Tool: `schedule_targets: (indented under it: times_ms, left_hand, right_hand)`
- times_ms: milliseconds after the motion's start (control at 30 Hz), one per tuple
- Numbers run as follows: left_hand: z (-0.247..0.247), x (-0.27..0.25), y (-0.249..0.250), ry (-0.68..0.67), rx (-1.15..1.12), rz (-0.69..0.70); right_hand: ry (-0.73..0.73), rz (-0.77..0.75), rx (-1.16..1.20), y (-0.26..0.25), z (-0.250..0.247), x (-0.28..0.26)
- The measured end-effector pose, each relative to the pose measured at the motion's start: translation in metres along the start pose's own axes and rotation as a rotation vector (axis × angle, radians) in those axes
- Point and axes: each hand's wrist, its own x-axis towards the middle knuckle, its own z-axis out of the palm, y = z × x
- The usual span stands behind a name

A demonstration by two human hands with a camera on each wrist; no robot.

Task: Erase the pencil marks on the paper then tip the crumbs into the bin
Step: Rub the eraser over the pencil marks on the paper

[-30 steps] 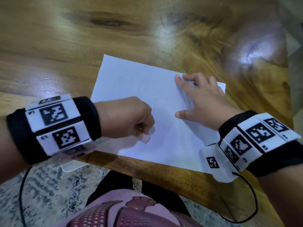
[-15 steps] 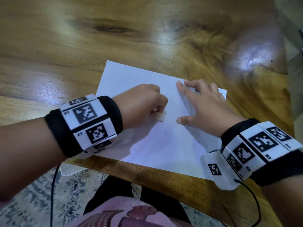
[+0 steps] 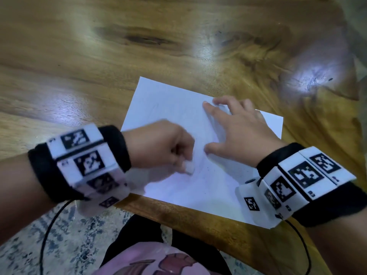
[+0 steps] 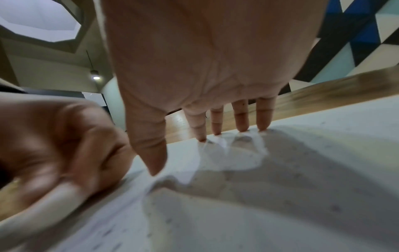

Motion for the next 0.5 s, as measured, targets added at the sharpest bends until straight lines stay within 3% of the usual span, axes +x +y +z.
schedule_targets:
  times_ms: [100,167,367,500]
  left_hand:
    - [-0.028,0.020,-0.005,0.326,0.045,-0.101]
    - [-0.045,0.037,-0.006,0.420,0.077,-0.136]
    - [-0.047,0.050,0.003,0.440,0.249,-0.100]
    - [-0.035,0.032,-0.001,0.160,0.276,-0.037]
  right_hand:
    - [0.029,0.036,-0.061,-0.007,0.003,0.003]
    - [0.032,0.044,-0.087,-0.009,0.006,0.004]
    - [0.030,0.050,-0.091,-0.008,0.007,0.004]
    - [0.025,0.053,-0.082,-0.007,0.007,0.004]
